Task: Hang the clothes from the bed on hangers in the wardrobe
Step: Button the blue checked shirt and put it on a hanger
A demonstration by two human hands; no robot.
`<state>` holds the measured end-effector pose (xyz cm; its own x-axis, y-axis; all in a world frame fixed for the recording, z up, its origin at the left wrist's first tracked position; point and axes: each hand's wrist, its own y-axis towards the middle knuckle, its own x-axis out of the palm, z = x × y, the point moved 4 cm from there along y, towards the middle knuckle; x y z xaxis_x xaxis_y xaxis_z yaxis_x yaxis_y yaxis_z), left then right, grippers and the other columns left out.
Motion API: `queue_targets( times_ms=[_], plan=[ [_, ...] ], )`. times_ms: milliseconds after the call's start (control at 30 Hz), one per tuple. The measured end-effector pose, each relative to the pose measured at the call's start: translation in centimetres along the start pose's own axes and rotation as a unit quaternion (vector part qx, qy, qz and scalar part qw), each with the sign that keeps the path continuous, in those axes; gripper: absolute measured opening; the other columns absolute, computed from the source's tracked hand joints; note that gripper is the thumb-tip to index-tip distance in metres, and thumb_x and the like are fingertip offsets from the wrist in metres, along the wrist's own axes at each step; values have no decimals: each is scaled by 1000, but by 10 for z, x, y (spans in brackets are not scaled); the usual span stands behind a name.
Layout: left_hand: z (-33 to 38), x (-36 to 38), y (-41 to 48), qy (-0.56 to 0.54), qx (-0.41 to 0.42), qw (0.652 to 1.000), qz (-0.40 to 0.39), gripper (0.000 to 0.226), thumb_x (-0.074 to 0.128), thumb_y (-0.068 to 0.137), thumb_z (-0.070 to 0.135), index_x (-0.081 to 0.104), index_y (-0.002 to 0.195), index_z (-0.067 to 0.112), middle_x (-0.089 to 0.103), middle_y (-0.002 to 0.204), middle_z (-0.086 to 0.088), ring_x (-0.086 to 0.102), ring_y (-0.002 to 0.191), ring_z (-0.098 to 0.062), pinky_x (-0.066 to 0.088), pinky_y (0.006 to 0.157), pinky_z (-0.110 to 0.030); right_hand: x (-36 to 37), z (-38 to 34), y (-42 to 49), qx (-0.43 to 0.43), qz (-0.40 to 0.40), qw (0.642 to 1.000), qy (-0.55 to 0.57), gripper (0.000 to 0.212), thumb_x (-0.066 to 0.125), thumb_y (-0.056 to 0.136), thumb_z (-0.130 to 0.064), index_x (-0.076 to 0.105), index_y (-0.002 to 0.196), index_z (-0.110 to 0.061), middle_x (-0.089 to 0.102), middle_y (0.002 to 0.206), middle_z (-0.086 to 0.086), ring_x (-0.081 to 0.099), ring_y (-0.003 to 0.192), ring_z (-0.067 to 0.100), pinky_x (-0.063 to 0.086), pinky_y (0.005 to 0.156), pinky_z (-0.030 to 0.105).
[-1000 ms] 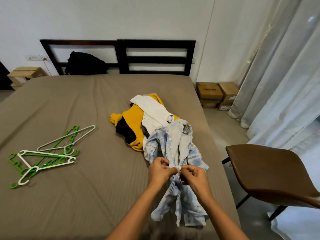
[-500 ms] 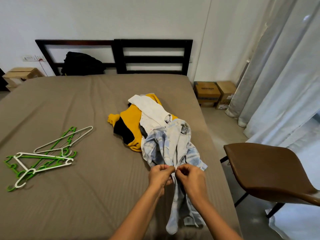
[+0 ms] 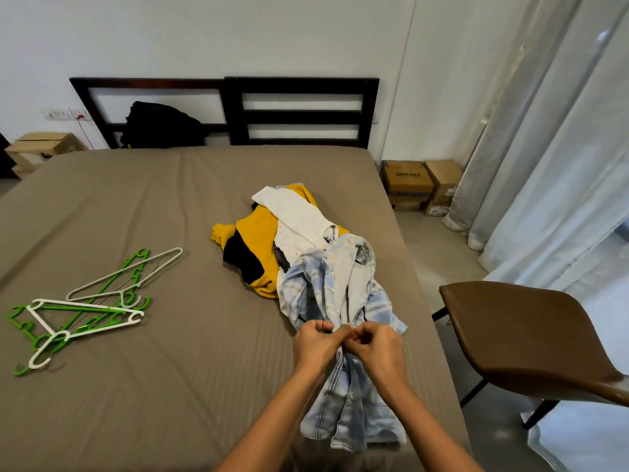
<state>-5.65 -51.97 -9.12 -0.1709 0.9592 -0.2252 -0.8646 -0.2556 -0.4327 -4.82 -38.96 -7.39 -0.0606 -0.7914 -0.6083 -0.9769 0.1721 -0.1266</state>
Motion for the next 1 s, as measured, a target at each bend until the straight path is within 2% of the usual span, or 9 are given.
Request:
queue_targets(
  times_ms=[67, 200, 267, 433, 567, 633, 733, 900, 1000],
  plan=[
    [-3, 1, 1, -8, -22, 1000, -5, 30, 82, 67, 29, 56, 77, 18, 64, 76, -6, 53, 56, -15, 41, 51, -25, 2, 0, -3, -4, 3, 1000, -15, 14, 79, 70, -22, 66, 66, -19, 64, 61, -6, 62, 61, 8, 53, 59, 33],
    [-9, 3, 4, -21, -44, 999, -8, 24, 78, 70, 18, 57, 82, 16, 65, 83, -9, 52, 58, -15, 43, 54, -27, 6, 4, -8, -1, 14, 1000, 6, 20, 81, 68, -21, 62, 62, -24, 65, 61, -7, 63, 61, 7, 54, 61, 36],
    [-9, 3, 4, 6, -40, 999, -3, 29, 75, 73, 19, 58, 94, 12, 65, 92, -10, 58, 69, -18, 48, 62, -30, 8, 8, -9, 2, 16, 1000, 18, 20, 82, 68, -21, 62, 64, -23, 66, 63, -6, 64, 62, 7, 55, 63, 36],
    [-7, 5, 2, 86, -38, 995, 12, 40, 67, 82, 23, 51, 116, 9, 61, 109, -11, 60, 92, -23, 43, 71, -26, 15, 6, -15, -36, 33, 997, -52, 14, 76, 77, -25, 63, 75, -19, 65, 75, -5, 61, 70, 11, 52, 66, 32],
    [-5, 4, 1, 137, -21, 990, 9, 38, 69, 79, 28, 51, 107, 11, 59, 102, -7, 58, 89, -23, 44, 70, -29, 17, 7, -17, -37, 61, 995, -75, 12, 70, 83, -25, 63, 80, -16, 65, 79, -1, 60, 73, 14, 50, 66, 31],
    [-7, 4, 3, 119, -29, 992, 6, 40, 74, 74, 32, 50, 98, 13, 62, 98, -7, 60, 85, -23, 47, 68, -32, 17, 6, -18, -42, 69, 993, -84, 11, 68, 84, -23, 62, 81, -14, 64, 80, 1, 61, 74, 17, 47, 63, 29],
    [-8, 8, 5, 70, -49, 996, -7, 44, 78, 71, 34, 50, 98, 13, 67, 98, -15, 61, 75, -24, 49, 63, -34, 15, 3, -19, -74, 94, 987, -109, 7, 68, 83, -14, 62, 80, -10, 64, 80, 4, 60, 72, 21, 38, 59, 26],
    [-2, 11, 7, 118, -40, 992, -10, 35, 69, 82, 21, 47, 107, 9, 51, 102, -3, 55, 91, -21, 46, 74, -29, 18, 0, -21, -125, 99, 978, -133, 24, 83, 63, -4, 60, 68, -11, 61, 65, 3, 59, 55, 19, 33, 48, 21],
    [-3, 15, 6, 145, -29, 989, -8, 33, 60, 88, 20, 46, 112, 2, 48, 104, -8, 53, 94, -23, 43, 72, -28, 17, 4, -19, -105, 94, 983, -119, 18, 79, 72, -12, 61, 75, -11, 63, 73, 2, 59, 64, 19, 40, 54, 27]
  ],
)
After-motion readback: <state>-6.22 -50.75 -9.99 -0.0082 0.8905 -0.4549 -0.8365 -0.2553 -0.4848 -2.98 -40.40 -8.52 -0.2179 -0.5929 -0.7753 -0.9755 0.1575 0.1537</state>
